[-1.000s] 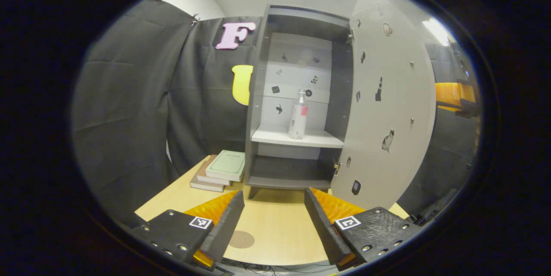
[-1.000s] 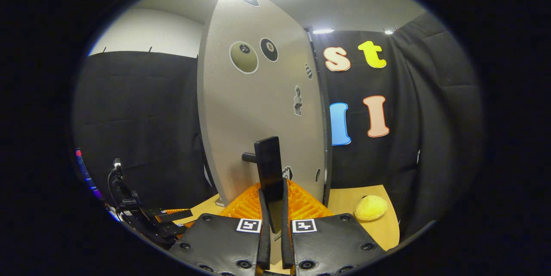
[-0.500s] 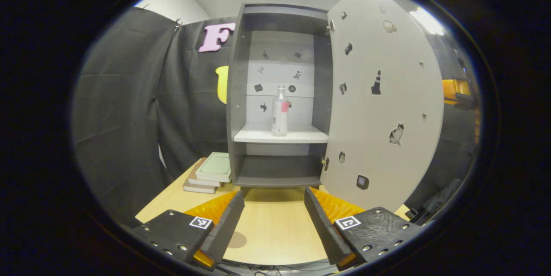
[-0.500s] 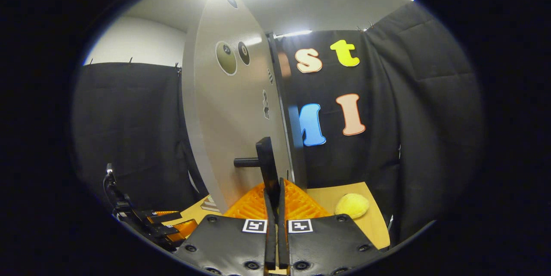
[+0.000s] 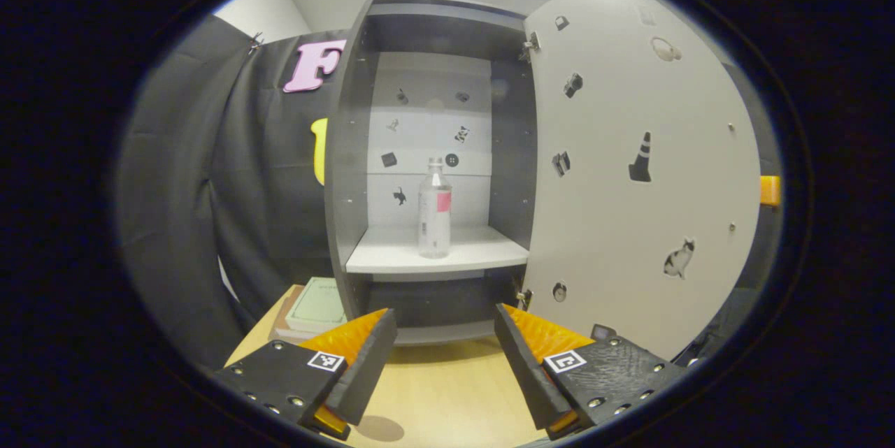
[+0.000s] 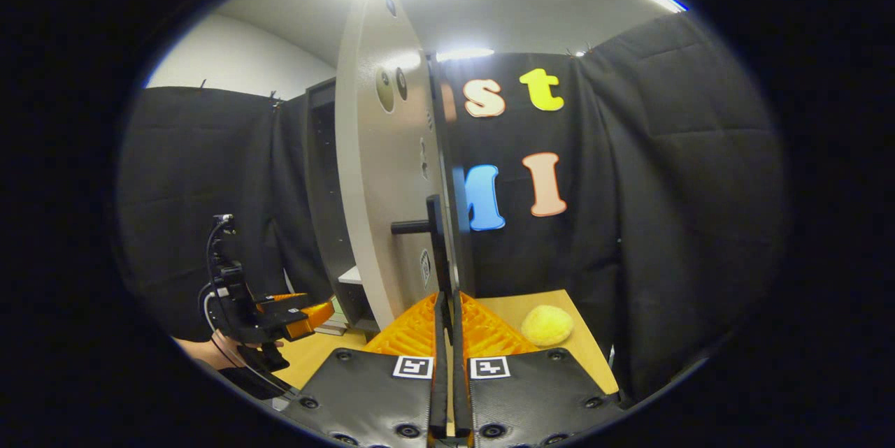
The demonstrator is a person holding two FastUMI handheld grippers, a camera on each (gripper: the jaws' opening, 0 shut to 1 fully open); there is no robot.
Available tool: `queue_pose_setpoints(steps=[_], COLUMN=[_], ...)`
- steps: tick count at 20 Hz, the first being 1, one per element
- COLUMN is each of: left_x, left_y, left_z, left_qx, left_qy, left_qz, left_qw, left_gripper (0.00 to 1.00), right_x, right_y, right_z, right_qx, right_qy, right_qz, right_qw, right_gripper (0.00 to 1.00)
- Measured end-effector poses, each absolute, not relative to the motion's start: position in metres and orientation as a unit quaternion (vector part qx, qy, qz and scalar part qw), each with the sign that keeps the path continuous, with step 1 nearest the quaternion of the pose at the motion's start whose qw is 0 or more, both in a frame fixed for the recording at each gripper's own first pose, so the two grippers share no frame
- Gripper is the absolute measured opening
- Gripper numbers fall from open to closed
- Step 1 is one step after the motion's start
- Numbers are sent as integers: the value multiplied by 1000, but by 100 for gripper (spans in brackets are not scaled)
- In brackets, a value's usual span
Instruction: Open the cabinet door with the right hand, grasp the bottle in the cabinet with the left hand and place it on the coaster, then close the cabinet door with the right hand.
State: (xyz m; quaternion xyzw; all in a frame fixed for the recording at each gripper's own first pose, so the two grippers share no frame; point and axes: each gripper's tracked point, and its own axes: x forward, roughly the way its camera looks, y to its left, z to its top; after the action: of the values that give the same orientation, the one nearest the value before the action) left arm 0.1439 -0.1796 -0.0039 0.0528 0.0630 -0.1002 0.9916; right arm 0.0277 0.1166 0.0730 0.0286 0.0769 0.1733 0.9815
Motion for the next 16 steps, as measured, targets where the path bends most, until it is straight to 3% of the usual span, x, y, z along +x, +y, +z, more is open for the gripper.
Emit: queue_pose_setpoints(steps=[2,3,4,6,7,10,12,14,16], left_x=[171,186,201,226,238,264,278,294,305], left_y=[-179,-180,-181,-184,-185,-186,-186,-188,-190], left_z=[11,19,26,41,49,76,87,93,96], left_qx=[60,63,64,61,57,46,47,49,48], left_qy=[45,37,30,19,13,-8,-15,-16,-15], left_qz=[-119,-128,-137,-156,-164,-191,-207,-221,-225], left_qw=[990,989,988,986,985,981,977,974,973], left_gripper=[88,85,88,85,86,85,90,85,87], right_x=[14,9,5,2,1,6,10,13,16], right_y=[107,101,93,70,63,51,44,38,33], right_z=[70,70,70,76,80,89,94,99,106], right_qx=[47,51,48,35,38,66,79,83,86], right_qy=[91,93,93,91,90,82,74,61,44], right_qz=[139,122,103,61,41,-6,-40,-70,-88], right_qw=[985,987,989,993,994,994,993,992,991], right_gripper=[2,19,27,29,48,69,100,98,98])
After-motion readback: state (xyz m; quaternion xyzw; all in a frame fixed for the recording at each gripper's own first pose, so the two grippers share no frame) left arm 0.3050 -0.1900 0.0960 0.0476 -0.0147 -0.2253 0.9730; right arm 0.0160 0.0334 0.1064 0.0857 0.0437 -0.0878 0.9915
